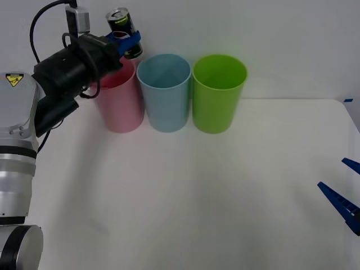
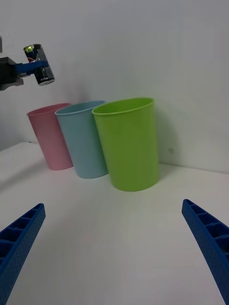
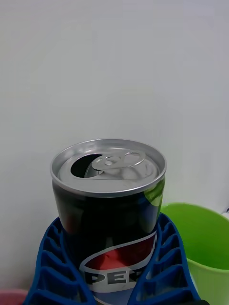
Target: Grasp the object on the table and drop it into the matching bin: aluminum can to the light blue bin, PET bottle to the pink bin.
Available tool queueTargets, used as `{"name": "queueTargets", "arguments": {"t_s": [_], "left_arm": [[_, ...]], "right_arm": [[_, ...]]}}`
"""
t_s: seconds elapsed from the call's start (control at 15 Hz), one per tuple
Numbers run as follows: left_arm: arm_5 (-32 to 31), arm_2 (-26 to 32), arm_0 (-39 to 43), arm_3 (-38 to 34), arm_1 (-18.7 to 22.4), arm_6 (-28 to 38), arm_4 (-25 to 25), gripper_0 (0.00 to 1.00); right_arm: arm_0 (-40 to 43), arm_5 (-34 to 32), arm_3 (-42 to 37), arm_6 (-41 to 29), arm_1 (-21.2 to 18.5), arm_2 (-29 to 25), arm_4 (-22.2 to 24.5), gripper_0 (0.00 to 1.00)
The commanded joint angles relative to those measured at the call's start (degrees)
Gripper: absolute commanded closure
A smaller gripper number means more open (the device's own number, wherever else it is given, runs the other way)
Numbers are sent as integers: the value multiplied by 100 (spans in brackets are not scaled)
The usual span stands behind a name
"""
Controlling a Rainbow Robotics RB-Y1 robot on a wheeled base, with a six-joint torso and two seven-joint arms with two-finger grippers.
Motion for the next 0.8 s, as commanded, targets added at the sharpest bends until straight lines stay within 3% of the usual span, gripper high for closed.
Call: {"name": "queueTargets", "arguments": {"t_s": [0.07,0.47,0.8], "left_arm": [[90,-97,-338,381,-7,-34,-110,100],[512,-484,-935,1111,-25,-60,-181,100],[846,-528,-1182,1331,-350,-95,-594,100]], "right_arm": [[0,0,0,0,0,0,0,0],[0,0,0,0,0,0,0,0],[0,0,0,0,0,0,0,0]]}}
